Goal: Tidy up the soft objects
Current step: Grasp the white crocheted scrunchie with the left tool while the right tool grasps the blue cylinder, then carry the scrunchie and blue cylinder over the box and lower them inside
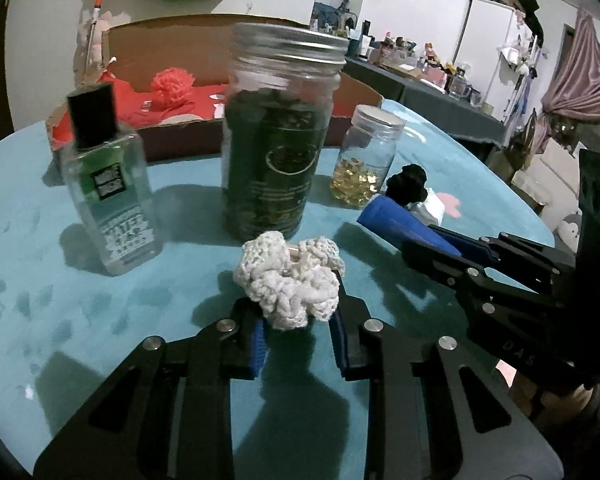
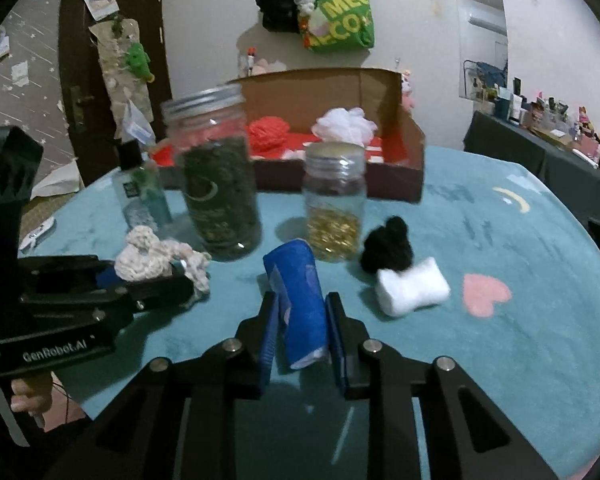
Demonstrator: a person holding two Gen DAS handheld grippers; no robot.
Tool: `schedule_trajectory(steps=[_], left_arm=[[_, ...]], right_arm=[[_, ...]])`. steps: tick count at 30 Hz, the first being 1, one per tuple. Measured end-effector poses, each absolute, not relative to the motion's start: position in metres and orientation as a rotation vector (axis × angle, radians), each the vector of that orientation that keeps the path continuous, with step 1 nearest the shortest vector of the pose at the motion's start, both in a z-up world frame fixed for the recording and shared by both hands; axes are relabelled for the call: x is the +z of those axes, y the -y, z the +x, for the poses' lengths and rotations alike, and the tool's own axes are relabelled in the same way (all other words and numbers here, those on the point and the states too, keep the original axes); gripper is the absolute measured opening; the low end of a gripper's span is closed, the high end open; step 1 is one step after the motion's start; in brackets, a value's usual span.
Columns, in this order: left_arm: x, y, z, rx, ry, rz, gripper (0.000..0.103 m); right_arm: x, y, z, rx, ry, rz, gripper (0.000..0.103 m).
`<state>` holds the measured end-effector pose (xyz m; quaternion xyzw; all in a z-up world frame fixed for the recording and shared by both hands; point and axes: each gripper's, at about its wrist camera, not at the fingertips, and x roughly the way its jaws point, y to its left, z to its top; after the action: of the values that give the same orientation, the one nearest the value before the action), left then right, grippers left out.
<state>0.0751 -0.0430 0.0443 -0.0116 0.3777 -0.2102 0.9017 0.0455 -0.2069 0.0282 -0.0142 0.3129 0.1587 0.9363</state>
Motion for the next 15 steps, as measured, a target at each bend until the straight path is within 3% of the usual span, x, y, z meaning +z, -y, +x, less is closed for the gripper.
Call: schedule_trajectory(steps=[15], left_arm=[[0.050, 0.028, 0.072, -0.423, -0.773, -0.041, 0.024]], right_arm=[[0.031, 0.199, 0.048, 0.338, -0.641, -0.033, 0.025]])
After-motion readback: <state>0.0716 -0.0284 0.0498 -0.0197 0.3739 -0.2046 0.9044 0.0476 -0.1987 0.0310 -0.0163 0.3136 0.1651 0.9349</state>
